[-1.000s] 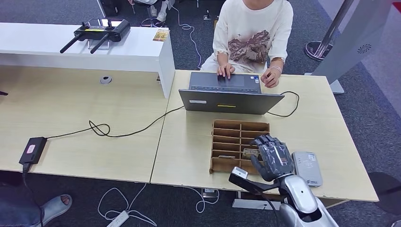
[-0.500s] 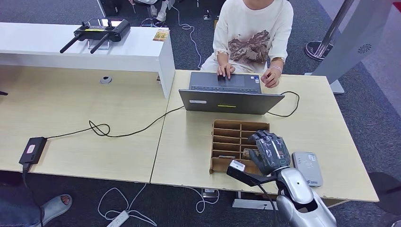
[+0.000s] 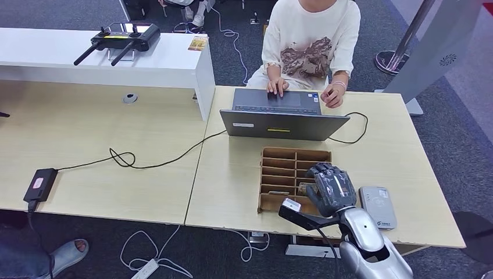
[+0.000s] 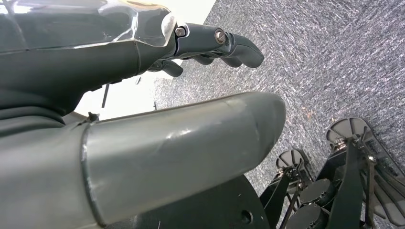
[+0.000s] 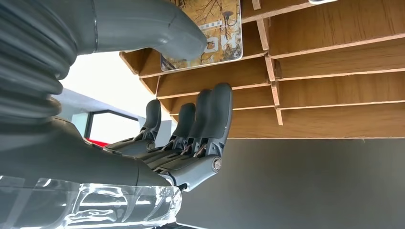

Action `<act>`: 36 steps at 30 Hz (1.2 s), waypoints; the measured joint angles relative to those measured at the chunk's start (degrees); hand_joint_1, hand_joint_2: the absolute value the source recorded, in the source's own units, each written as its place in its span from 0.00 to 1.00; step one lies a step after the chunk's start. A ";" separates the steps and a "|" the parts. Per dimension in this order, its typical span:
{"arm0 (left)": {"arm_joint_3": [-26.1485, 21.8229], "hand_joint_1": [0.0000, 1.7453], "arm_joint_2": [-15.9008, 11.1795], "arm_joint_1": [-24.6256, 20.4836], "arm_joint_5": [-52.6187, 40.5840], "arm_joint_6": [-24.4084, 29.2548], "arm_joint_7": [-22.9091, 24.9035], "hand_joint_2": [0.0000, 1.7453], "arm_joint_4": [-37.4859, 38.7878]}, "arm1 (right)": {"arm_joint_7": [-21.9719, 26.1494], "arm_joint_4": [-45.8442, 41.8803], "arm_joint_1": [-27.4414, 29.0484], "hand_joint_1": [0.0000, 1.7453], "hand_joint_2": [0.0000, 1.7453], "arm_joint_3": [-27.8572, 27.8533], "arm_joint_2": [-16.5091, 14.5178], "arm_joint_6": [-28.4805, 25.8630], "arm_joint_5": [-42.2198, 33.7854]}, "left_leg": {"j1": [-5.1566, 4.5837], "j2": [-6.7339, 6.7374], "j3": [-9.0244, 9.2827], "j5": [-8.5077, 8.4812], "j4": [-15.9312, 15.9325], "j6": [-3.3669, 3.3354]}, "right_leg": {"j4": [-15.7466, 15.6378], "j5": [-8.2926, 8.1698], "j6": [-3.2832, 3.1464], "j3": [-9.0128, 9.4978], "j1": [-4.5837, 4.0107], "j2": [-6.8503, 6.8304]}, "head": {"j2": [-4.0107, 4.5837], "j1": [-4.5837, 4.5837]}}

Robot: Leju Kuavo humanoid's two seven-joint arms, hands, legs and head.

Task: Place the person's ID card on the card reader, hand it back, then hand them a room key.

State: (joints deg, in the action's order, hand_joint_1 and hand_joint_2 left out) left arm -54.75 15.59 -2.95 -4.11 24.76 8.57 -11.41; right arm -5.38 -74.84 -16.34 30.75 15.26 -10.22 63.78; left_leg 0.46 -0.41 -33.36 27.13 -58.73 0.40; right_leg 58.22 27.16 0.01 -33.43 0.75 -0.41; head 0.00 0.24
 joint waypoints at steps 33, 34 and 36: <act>0.00 0.00 -0.20 -0.01 -0.56 -0.10 0.63 0.00 0.00 | 0.76 2.33 -1.00 0.75 1.00 0.36 -1.40 0.79 0.72 | 0.00 0.02 0.03 -0.01 0.00 0.01 | 0.00 -0.01 -0.01 0.01 0.00 0.02 | 0.00 0.00; 0.00 0.00 -0.20 -0.01 -0.58 -0.09 0.64 0.00 0.00 | 0.87 2.43 -1.09 0.75 1.00 0.42 -1.43 0.76 0.65 | 0.00 0.03 0.03 -0.02 0.00 0.01 | 0.00 -0.01 -0.01 0.02 0.00 0.02 | 0.00 0.00; 0.00 0.00 -0.20 -0.01 -0.65 -0.06 0.66 0.00 0.00 | 1.12 2.63 -1.25 0.77 1.00 0.52 -1.48 0.70 0.28 | 0.00 0.03 0.04 -0.02 0.00 0.00 | 0.00 -0.01 -0.01 0.02 0.00 0.02 | 0.00 0.00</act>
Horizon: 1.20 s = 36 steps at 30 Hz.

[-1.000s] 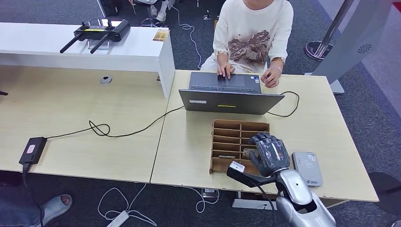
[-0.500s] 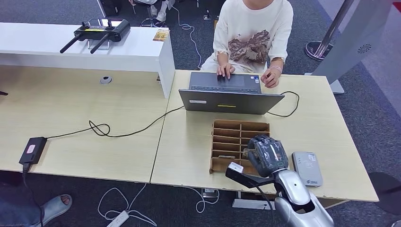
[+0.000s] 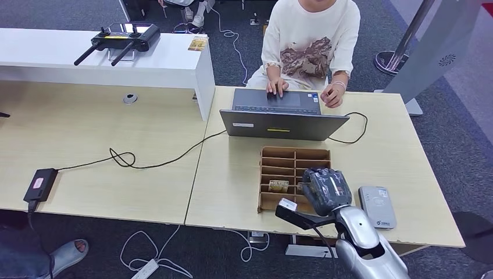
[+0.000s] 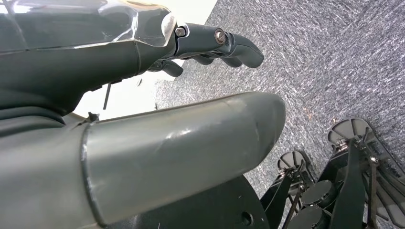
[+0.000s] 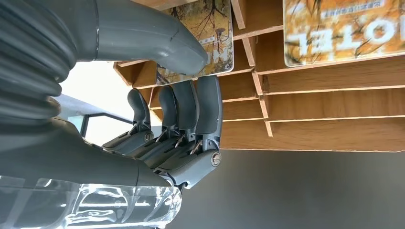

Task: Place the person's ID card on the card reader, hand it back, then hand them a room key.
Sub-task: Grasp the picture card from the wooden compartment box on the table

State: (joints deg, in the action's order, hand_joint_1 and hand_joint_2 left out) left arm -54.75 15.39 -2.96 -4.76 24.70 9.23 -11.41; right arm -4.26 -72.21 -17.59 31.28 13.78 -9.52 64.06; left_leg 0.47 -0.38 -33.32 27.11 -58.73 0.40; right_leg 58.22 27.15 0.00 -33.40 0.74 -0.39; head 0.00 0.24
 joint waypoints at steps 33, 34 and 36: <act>0.00 0.00 0.02 0.01 -0.08 0.78 0.03 0.00 0.00 | 6.29 -2.72 0.19 0.84 1.00 -1.55 1.19 2.62 -14.16 | 0.00 0.01 0.00 0.00 0.00 0.00 | -0.01 0.00 0.00 -0.02 0.00 0.01 | 0.00 0.01; 0.00 0.00 0.02 0.03 -0.06 0.71 -0.25 0.00 0.00 | 7.28 -2.96 0.32 0.85 1.00 -1.77 1.32 3.49 -16.09 | 0.00 0.01 0.00 0.00 0.00 0.00 | -0.01 0.00 0.00 -0.02 0.00 0.01 | 0.00 0.01; 0.00 0.00 0.01 0.14 -0.03 0.43 -1.06 0.00 0.00 | 9.55 -3.54 0.68 0.87 1.00 -2.20 1.64 5.30 -20.50 | 0.00 0.01 0.00 0.00 0.00 0.00 | -0.01 0.00 0.00 -0.02 0.00 0.01 | 0.00 0.01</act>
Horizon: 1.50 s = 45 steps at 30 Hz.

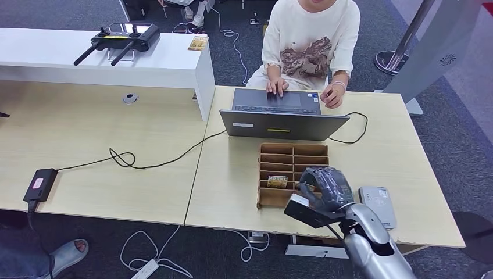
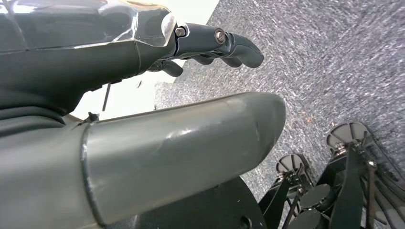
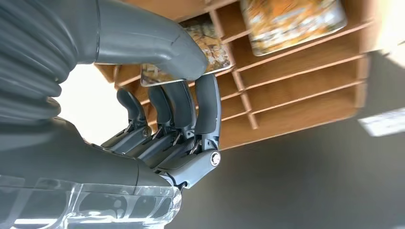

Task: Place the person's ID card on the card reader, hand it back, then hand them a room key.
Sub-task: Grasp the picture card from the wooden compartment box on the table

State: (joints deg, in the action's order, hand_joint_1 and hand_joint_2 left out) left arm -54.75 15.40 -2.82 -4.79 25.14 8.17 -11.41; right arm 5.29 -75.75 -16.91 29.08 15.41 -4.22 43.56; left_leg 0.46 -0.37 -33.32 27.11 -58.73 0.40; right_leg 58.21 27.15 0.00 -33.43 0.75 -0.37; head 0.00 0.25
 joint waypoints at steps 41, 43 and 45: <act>0.00 0.00 0.33 0.40 -0.11 1.22 -1.54 0.00 0.00 | 7.28 -3.08 -2.25 1.00 1.00 -1.57 3.26 2.98 -13.17 | 0.00 -0.01 -0.02 0.00 0.00 0.00 | 0.00 0.00 0.00 0.00 0.00 -0.01 | 0.00 -0.01; 0.00 0.00 0.34 0.40 -0.03 1.22 -1.56 0.00 0.00 | 7.41 -3.40 -2.35 1.00 1.00 -1.62 3.41 2.97 -13.59 | 0.00 -0.01 -0.02 0.00 0.00 0.00 | 0.00 0.00 0.00 0.00 0.00 -0.01 | 0.00 -0.01; 0.00 0.00 0.36 0.40 0.03 1.23 -1.59 0.00 0.00 | 7.57 -3.89 -2.38 1.00 1.00 -1.76 3.59 2.96 -14.11 | 0.00 -0.01 -0.02 0.00 0.00 0.00 | 0.00 0.00 0.00 0.00 0.00 -0.01 | 0.00 -0.01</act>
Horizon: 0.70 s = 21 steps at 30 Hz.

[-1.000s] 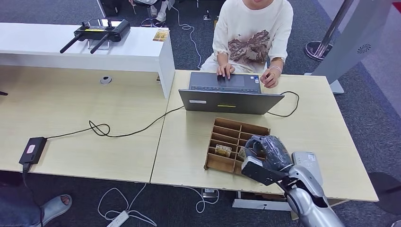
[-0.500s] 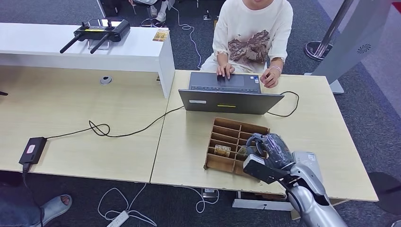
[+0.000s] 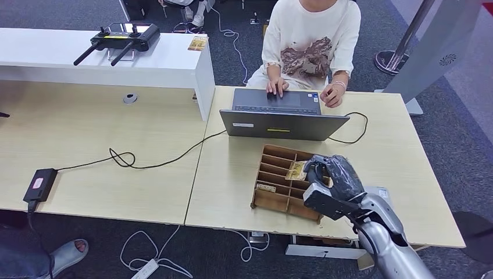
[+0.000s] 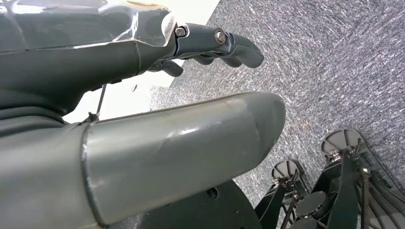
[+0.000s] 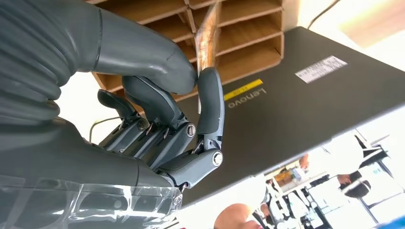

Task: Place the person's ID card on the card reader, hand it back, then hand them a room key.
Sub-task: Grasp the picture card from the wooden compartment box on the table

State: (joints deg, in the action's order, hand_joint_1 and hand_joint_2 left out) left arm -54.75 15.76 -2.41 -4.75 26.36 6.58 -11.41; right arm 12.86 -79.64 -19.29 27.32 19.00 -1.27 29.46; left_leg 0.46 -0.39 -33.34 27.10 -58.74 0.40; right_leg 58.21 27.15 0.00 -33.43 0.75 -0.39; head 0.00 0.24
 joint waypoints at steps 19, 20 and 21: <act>0.00 0.00 0.39 -0.01 -0.06 0.75 -0.13 0.00 0.00 | 4.32 -4.94 -0.31 1.00 1.00 -2.34 1.94 1.67 -8.06 | 0.00 0.00 0.00 0.00 0.00 0.00 | 0.00 0.00 0.00 0.00 0.00 0.00 | 0.00 0.00; 0.00 0.00 0.44 -0.01 -0.12 0.82 -0.13 0.00 0.00 | 4.68 -5.14 -0.32 1.00 1.00 -2.43 1.96 1.88 -8.67 | 0.00 0.00 0.00 0.00 0.00 0.00 | 0.00 0.00 0.00 0.00 0.00 0.00 | 0.00 0.00; 0.00 0.00 0.48 -0.01 -0.15 0.93 -0.13 0.00 0.00 | 5.04 -5.34 -0.34 1.00 1.00 -2.50 1.98 2.13 -9.37 | 0.00 0.00 0.00 0.00 0.00 0.00 | 0.00 0.00 0.00 0.00 0.00 0.00 | 0.00 0.00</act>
State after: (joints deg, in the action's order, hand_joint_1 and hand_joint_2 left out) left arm -54.75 16.24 -2.43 -4.91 27.29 6.45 -11.41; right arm 17.91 -84.98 -19.63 24.82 20.98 0.86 20.09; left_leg 0.46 -0.38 -33.34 27.10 -58.74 0.40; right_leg 58.21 27.15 0.00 -33.43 0.75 -0.38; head 0.00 0.24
